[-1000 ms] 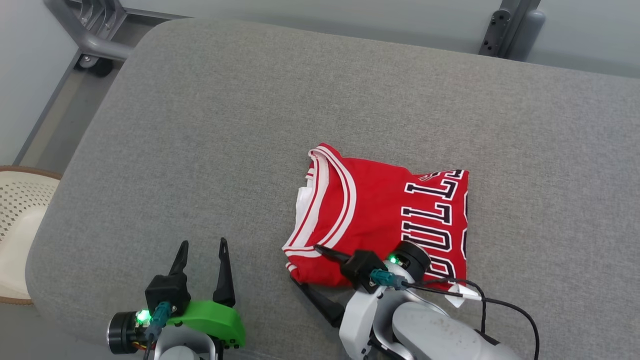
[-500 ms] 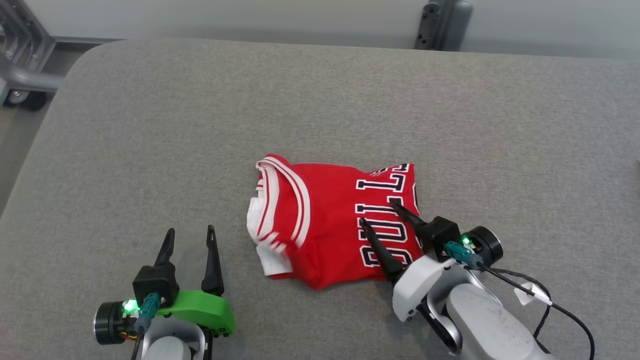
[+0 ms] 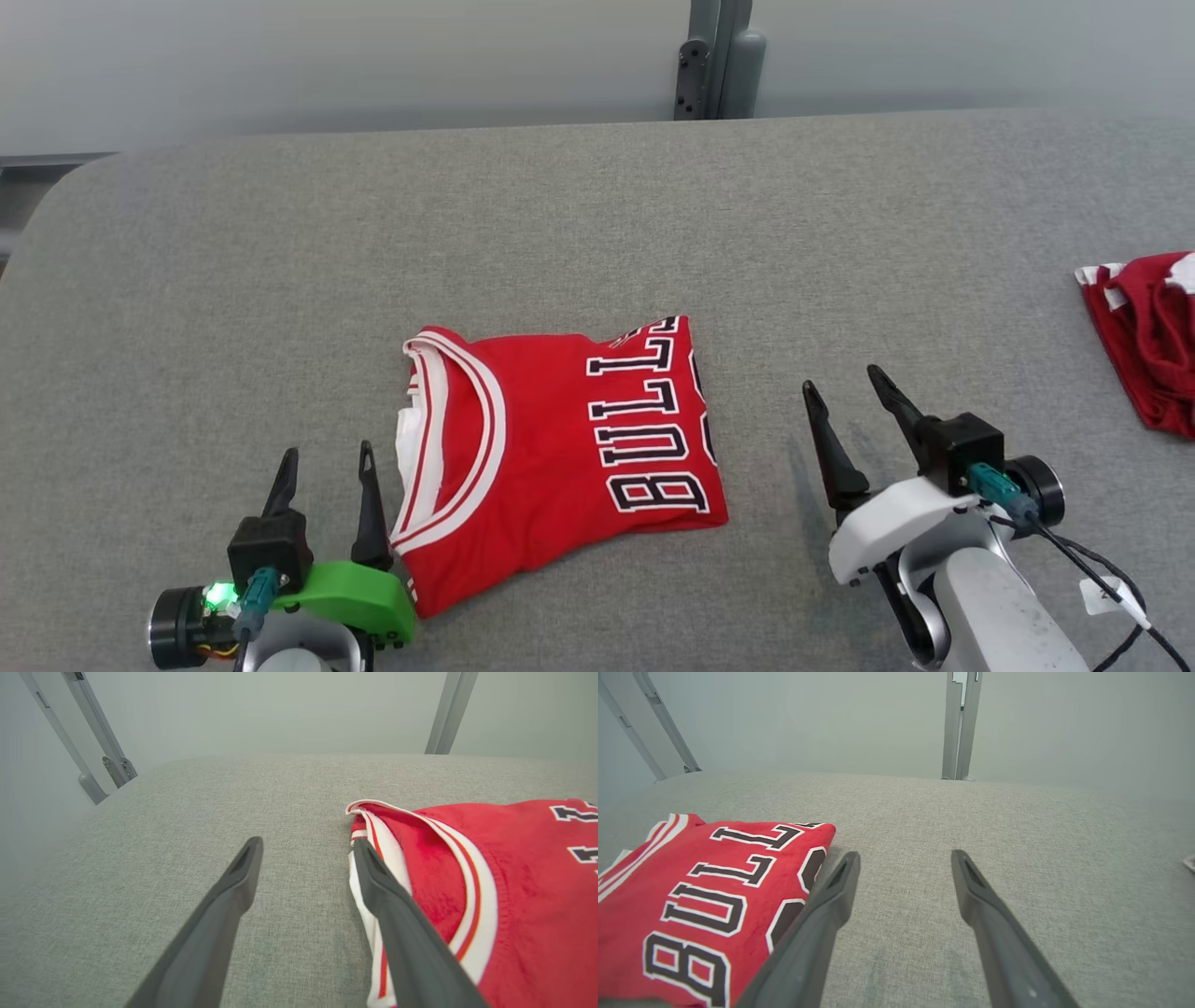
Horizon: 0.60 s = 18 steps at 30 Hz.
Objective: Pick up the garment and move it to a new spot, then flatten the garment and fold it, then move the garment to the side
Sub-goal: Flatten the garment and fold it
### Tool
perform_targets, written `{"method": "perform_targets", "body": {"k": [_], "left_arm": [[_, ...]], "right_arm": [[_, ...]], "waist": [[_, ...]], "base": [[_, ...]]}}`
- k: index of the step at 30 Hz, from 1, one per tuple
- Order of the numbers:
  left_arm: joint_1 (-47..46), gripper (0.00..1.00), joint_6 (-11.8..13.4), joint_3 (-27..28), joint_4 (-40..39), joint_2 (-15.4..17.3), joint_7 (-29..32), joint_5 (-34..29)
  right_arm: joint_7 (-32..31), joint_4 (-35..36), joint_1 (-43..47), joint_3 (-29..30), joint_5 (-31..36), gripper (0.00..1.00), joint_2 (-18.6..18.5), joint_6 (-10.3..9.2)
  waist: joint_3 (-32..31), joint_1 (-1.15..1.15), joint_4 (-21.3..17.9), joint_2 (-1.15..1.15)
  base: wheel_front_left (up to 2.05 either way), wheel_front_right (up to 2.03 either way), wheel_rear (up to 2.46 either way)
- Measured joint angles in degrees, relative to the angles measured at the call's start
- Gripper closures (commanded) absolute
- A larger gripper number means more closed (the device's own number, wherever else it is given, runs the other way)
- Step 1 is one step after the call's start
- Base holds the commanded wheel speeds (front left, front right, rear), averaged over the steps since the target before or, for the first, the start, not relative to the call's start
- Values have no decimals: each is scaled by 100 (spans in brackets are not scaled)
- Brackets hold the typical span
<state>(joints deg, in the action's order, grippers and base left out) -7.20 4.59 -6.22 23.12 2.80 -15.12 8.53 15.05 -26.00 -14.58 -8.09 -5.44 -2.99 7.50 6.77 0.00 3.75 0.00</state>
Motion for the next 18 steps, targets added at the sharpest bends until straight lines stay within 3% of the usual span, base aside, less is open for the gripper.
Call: {"method": "perform_targets", "body": {"k": [18], "left_arm": [[631, 0, 48, 448, -189, 0, 0, -213]], "right_arm": [[0, 188, 591, 278, -257, 0, 11, 0]], "waist": [[-589, 0, -615, 0]], "base": [[0, 0, 0]]}}
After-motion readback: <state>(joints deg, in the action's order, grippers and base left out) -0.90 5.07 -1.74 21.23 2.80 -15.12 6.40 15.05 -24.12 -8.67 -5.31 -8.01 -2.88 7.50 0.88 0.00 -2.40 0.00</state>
